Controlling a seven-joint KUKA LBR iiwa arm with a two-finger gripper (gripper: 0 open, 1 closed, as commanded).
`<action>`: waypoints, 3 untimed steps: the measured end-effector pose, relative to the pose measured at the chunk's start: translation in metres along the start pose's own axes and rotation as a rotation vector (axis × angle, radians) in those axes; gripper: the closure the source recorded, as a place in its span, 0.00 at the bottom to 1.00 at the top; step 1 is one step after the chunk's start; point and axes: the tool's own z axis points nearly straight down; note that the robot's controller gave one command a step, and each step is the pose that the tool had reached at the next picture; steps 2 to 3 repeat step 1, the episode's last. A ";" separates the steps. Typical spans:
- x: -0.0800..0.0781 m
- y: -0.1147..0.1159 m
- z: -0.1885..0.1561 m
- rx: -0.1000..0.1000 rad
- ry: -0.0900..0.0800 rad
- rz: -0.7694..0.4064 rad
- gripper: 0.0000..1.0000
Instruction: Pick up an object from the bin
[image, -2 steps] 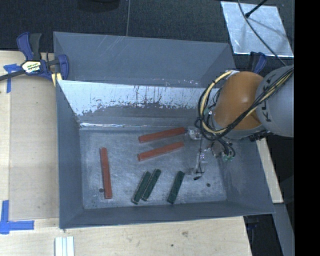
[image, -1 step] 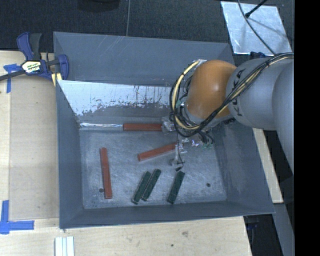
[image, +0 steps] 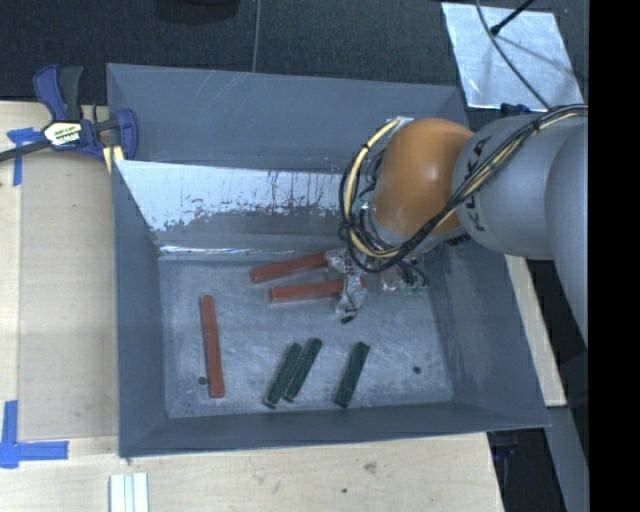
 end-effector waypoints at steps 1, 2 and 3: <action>-0.011 0.001 -0.152 0.001 -0.004 -0.122 1.00; -0.011 0.001 -0.152 0.001 -0.004 -0.122 1.00; -0.011 0.001 -0.152 0.001 -0.004 -0.122 1.00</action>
Offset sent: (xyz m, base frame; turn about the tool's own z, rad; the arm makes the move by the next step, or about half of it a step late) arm 0.0060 0.0028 0.1460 -0.1232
